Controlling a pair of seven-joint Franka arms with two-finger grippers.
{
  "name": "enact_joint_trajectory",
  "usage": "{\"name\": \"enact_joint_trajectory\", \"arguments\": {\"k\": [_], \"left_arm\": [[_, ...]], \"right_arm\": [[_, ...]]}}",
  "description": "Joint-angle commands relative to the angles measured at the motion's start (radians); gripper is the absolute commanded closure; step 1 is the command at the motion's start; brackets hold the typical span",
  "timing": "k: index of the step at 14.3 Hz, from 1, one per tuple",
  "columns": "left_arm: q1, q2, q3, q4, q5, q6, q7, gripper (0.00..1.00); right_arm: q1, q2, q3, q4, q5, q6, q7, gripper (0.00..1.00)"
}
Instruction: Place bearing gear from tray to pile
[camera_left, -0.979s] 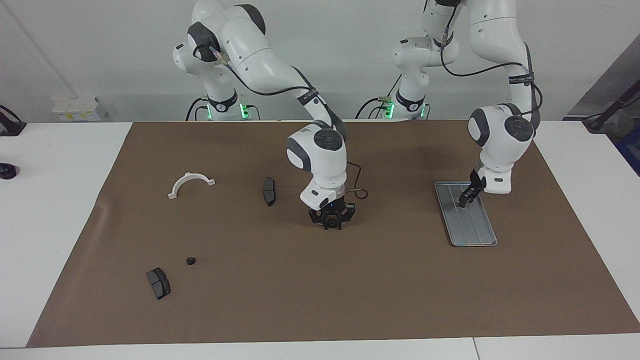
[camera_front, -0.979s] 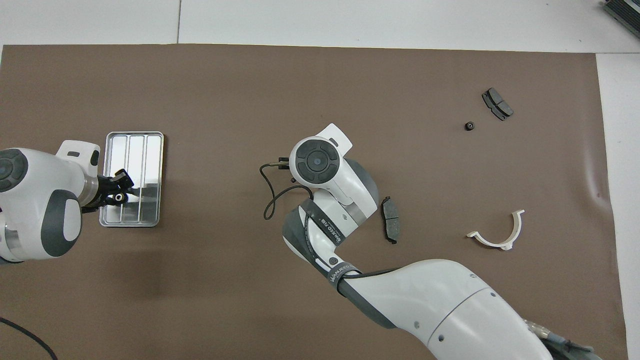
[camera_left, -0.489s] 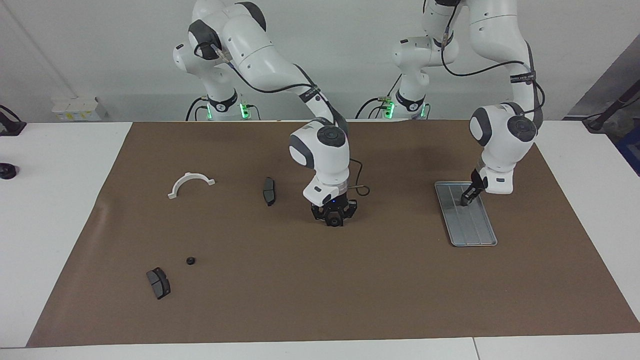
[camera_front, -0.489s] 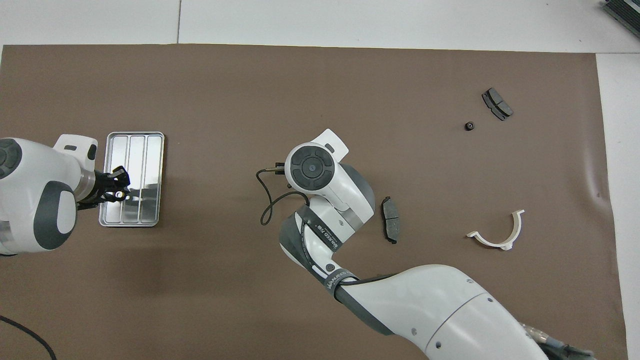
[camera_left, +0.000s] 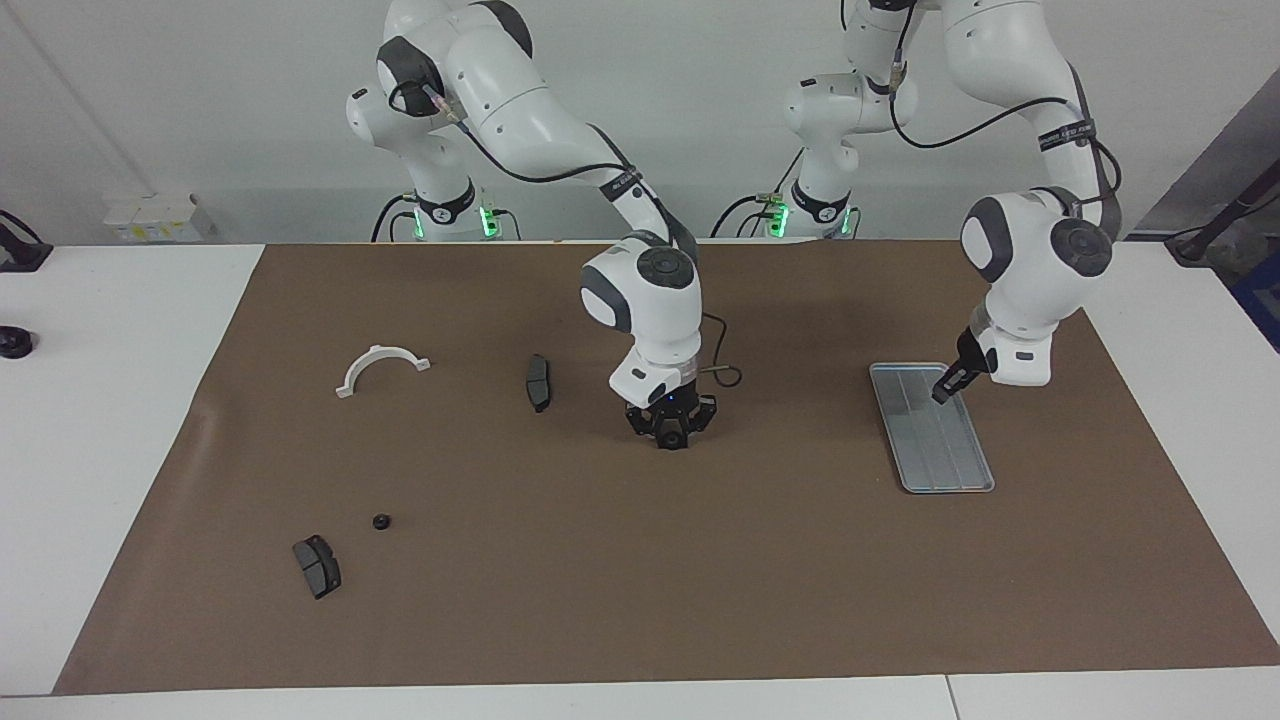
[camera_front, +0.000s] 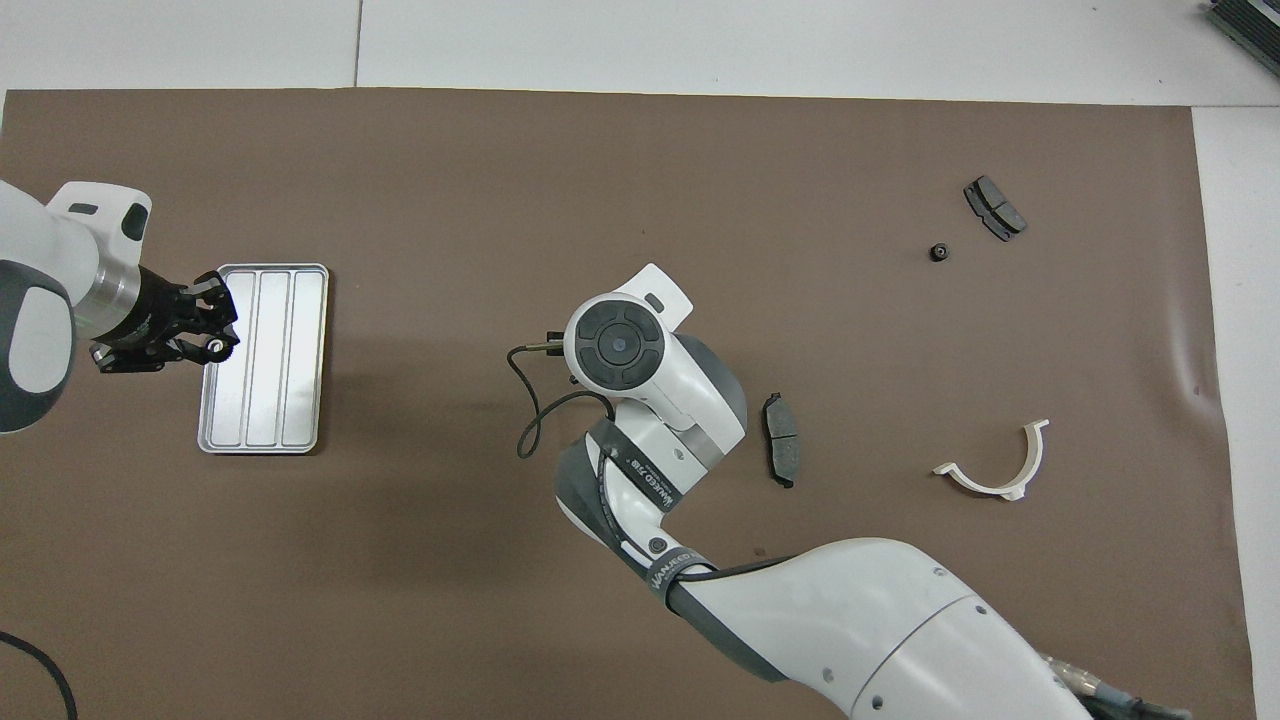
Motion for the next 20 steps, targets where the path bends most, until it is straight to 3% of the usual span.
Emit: {"name": "enact_joint_trajectory", "arguments": {"k": [1,6,9,14,19,20], "left_arm": [[-0.021,0.001,-0.021,0.081,-0.021,-0.087,0.000,1.00],[-0.044,0.001,-0.047,0.070,-0.021,-0.052,-0.052,1.00],[-0.056,-0.009,-0.076,0.020,-0.021,0.036,-0.123,1.00],[-0.057,-0.016,-0.285,-0.106,-0.021,0.321,-0.377,1.00],[-0.145,0.116,-0.362,-0.108,0.002,0.530,-0.583,1.00],[-0.152,0.150,-0.379,-0.105,0.041,0.552,-0.621,1.00]], "right_arm": [[-0.076,-0.002,0.007,-0.015,-0.018,0.014,-0.024,0.99],[-0.272,-0.004,0.007,-0.001,-0.011,0.010,-0.270,1.00],[-0.369,-0.005,0.007,0.019,-0.008,0.010,-0.397,1.00],[-0.495,0.003,0.008,0.020,-0.012,0.032,-0.559,1.00],[-0.535,0.006,0.007,0.019,-0.017,0.064,-0.625,0.99],[-0.532,0.006,0.007,0.019,-0.006,0.064,-0.618,0.86]]}}
